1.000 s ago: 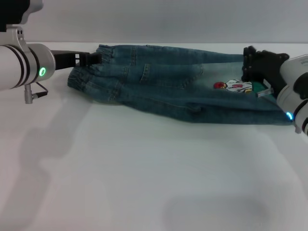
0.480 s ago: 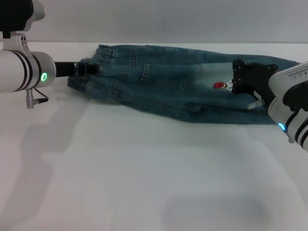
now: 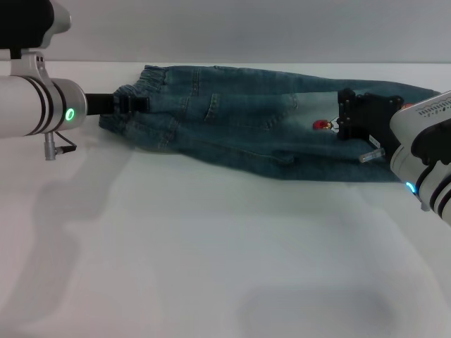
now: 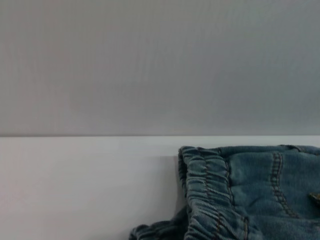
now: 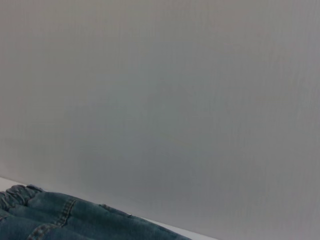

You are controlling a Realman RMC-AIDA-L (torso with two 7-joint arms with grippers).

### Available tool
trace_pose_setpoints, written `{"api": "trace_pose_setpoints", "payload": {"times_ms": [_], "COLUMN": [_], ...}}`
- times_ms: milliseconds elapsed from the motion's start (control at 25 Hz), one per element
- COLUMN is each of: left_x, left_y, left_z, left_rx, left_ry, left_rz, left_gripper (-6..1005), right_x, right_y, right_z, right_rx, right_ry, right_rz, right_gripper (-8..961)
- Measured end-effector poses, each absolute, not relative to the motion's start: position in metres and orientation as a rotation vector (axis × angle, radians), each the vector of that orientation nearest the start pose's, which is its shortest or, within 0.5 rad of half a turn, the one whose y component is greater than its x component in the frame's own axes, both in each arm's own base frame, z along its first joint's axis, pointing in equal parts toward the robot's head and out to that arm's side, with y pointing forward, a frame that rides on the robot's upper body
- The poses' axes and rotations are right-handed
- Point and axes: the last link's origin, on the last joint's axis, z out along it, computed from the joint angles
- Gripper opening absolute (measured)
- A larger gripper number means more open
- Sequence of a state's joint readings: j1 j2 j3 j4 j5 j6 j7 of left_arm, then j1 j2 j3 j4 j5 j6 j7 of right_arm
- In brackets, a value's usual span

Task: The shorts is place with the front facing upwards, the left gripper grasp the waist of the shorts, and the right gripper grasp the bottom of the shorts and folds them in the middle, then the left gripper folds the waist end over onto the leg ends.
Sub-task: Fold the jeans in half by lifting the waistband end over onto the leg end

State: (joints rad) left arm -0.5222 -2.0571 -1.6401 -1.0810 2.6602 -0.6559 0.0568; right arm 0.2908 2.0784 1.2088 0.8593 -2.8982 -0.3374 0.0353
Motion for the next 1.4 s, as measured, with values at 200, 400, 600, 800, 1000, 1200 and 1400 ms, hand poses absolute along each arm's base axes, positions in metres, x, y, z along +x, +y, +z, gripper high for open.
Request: {"api": "trace_pose_setpoints", "payload": {"times_ms": [200,400,600,800,1000,1200,1400], "left_x": [-0.23,-0.231,-0.233,-0.235,-0.235,-0.24,-0.241], "left_y": [0.427,0.429,0.43,0.431,0.431,0.433,0.433], "left_z": [-0.01,-0.014,-0.017,-0.015,-0.01,-0.008,-0.008], "left_rx": [-1.918,-1.923,-1.923,-1.906,-1.896,-1.877,-1.872], "left_ry": [-1.195,-1.203,-1.221,-1.238,-1.232,-1.246,-1.245], "left_rz": [-0.135,-0.121,-0.111,-0.119,-0.14,-0.137,-0.138], "left_gripper": [854,844,831,818,806,793,780], "right_x": [0.251,0.252,0.253,0.252,0.252,0.252,0.252], "right_y": [0.365,0.365,0.366,0.367,0.367,0.367,0.368], "right_z": [-0.058,-0.057,-0.056,-0.056,-0.057,-0.058,-0.058], "right_rx": [-1.932,-1.927,-1.929,-1.931,-1.939,-1.943,-1.945], "right_ry": [0.567,0.57,0.574,0.571,0.569,0.57,0.574], "right_rz": [0.455,0.456,0.446,0.445,0.436,0.431,0.425], "right_gripper": [0,0,0,-1,-1,-1,-1]}}
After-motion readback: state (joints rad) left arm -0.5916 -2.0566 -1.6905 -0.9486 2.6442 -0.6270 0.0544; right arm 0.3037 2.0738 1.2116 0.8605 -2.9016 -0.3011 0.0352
